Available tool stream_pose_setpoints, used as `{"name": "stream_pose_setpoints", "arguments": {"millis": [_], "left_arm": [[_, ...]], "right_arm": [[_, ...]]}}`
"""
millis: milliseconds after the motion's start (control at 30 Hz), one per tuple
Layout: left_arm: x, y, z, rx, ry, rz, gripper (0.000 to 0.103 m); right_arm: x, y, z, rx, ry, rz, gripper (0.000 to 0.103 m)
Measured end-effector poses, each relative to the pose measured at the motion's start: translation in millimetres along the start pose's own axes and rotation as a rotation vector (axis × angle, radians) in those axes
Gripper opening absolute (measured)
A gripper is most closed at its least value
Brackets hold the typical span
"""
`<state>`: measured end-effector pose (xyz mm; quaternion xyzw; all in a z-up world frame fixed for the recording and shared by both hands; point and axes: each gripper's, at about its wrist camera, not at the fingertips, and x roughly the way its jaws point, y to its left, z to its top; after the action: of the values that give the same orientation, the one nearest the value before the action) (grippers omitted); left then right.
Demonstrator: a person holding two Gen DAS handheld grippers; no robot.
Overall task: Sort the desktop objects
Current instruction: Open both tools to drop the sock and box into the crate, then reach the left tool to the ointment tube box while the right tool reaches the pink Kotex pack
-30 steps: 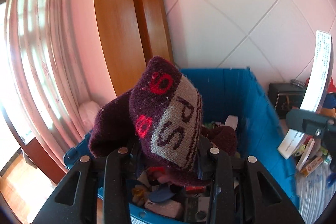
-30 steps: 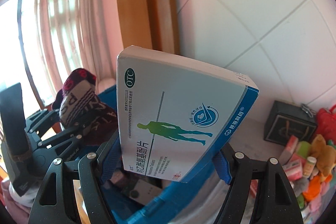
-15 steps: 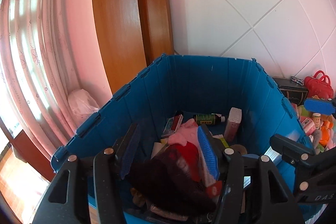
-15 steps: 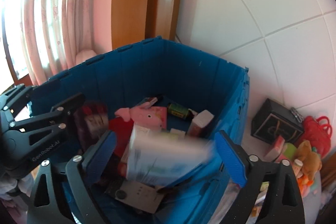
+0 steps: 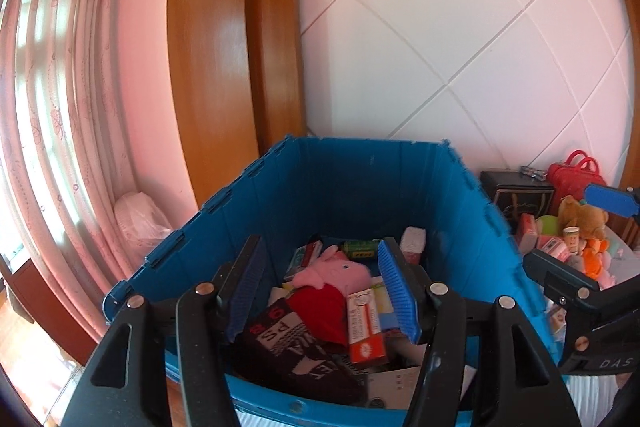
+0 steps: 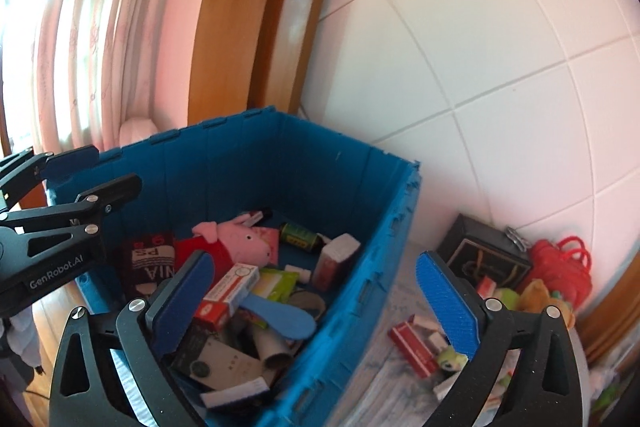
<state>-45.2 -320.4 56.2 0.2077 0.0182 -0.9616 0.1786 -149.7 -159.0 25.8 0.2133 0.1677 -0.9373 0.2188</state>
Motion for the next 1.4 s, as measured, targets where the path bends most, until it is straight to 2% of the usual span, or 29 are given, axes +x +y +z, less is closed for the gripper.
{"name": "stream_pose_setpoints", "arguments": {"millis": [33,100,233,300,400,633,833,1000,1167,1267,1400], "left_arm": [[-8,-9,1,0.006,-0.019,-0.016,0.061],[-21,-25,3,0.022,-0.052,-0.042,0.072],[-45,-72,7,0.033,-0.095,-0.112,0.076],[-53,-97,8,0.047,-0.107,-0.149,0.077],[-57,-137,10,0.058,-0.117,-0.189,0.077],[-33,-238,-3,0.075,-0.049,-0.301,0.077],[15,-332,-42,0.118,0.062,-0.349,0.077],[63,-400,-97,0.175,0.217,-0.38,0.077],[105,-464,-152,0.27,0.345,-0.413,0.077],[129,-494,-174,0.326,0.421,-0.435,0.077],[158,-526,-197,0.408,0.492,-0.461,0.077]], "right_arm": [[-11,-12,-5,0.021,-0.015,-0.005,0.103],[-28,-34,-14,0.058,-0.038,-0.017,0.103],[-64,-99,-44,0.146,-0.07,-0.059,0.103],[-79,-138,-64,0.18,-0.069,-0.117,0.103],[-94,-202,-99,0.233,-0.024,-0.225,0.103],[-108,-345,-197,0.355,0.154,-0.4,0.103],[-106,-432,-277,0.466,0.278,-0.456,0.103],[-101,-485,-329,0.583,0.322,-0.417,0.103],[-81,-512,-369,0.624,0.391,-0.403,0.103],[-59,-521,-390,0.639,0.443,-0.362,0.103],[-34,-532,-413,0.651,0.479,-0.353,0.103]]}}
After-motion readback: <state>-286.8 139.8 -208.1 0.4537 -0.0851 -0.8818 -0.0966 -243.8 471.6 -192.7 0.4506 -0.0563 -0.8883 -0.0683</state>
